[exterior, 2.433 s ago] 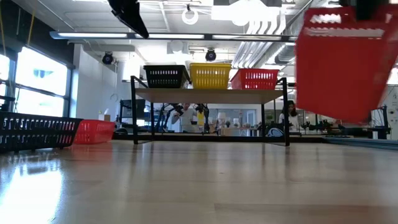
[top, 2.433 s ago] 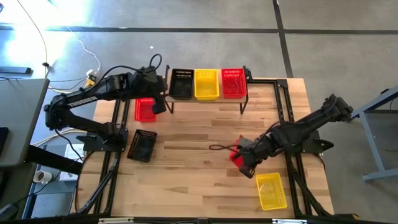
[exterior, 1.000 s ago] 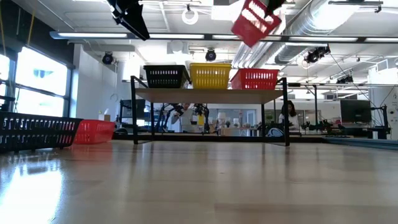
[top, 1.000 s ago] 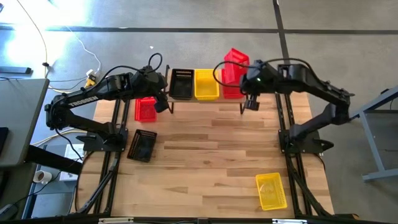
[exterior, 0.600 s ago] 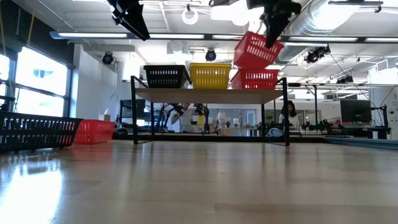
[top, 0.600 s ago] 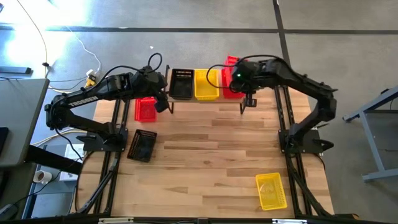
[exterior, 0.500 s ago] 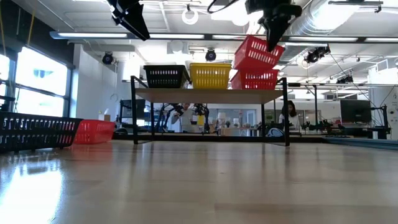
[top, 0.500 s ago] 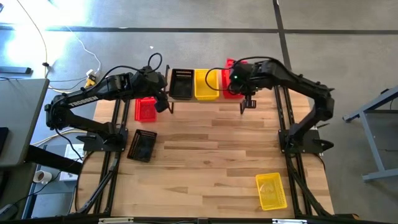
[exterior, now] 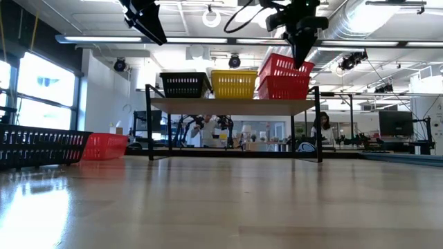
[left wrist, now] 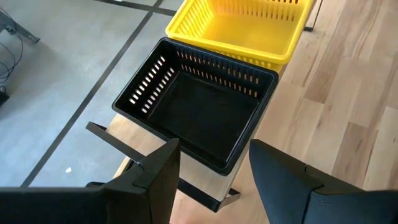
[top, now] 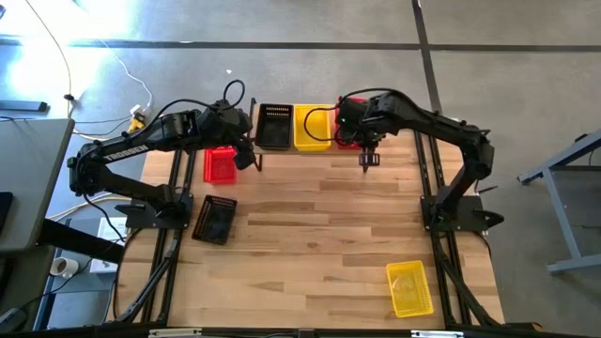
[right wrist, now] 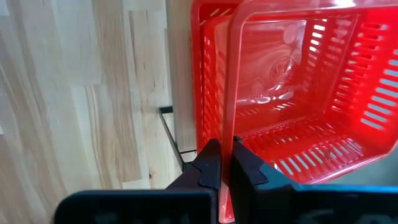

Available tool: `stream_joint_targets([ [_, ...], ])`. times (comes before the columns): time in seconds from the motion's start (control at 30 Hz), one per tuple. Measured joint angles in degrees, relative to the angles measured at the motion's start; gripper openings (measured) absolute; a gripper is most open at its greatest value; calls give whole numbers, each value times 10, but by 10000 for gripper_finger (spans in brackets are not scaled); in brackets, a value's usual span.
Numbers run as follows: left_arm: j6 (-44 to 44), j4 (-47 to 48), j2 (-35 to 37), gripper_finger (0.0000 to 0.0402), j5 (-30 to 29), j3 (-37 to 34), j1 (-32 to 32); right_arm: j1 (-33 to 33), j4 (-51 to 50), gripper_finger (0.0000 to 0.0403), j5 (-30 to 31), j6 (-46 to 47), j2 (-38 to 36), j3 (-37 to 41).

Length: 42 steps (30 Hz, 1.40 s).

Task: Stack baskets on shelf by color
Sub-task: Stack the right red bin on top of the red bin on the shelf, then stack the black bin on top of the black bin on the shelf

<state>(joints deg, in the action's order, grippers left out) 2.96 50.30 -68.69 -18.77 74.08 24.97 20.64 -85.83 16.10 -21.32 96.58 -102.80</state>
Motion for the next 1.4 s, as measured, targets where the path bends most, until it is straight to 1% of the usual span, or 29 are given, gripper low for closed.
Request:
stream_joint_targets([
  [0.23, 0, 0, 0, 182, 1, 0, 0, 0, 0, 0, 6, -1, 7, 0],
  [0.43, 0, 0, 0, 182, 1, 0, 0, 0, 4, 2, 31, -1, 7, 0],
  [0.53, 0, 0, 0, 182, 1, 0, 0, 0, 10, 18, 22, 4, 7, 0],
  [0.7, 0, 0, 0, 182, 1, 0, 0, 0, 9, 66, 23, 4, 7, 0],
  [0.8, 0, 0, 0, 182, 1, 0, 0, 0, 9, 86, 24, 3, 7, 0],
  [0.9, -8, 0, 0, 182, 1, 0, 0, 0, 9, 96, 24, 5, 3, 0],
  [1.0, -16, 0, 0, 182, 1, 0, 0, -2, 9, 98, 24, 16, -6, 0],
  [1.1, -28, 1, 0, 182, 4, 0, 0, -4, -4, 98, 15, 36, -7, -21],
  [1.2, -33, 20, 0, 182, 25, 0, -7, -4, -13, 99, -3, 59, -8, -54],
  [1.27, -45, 44, 0, 182, 43, 0, -17, -4, -13, 99, -13, 75, -8, -78],
  [1.4, -82, 109, 0, 182, 80, 0, -48, -4, -13, 99, -13, 89, -8, -126],
])
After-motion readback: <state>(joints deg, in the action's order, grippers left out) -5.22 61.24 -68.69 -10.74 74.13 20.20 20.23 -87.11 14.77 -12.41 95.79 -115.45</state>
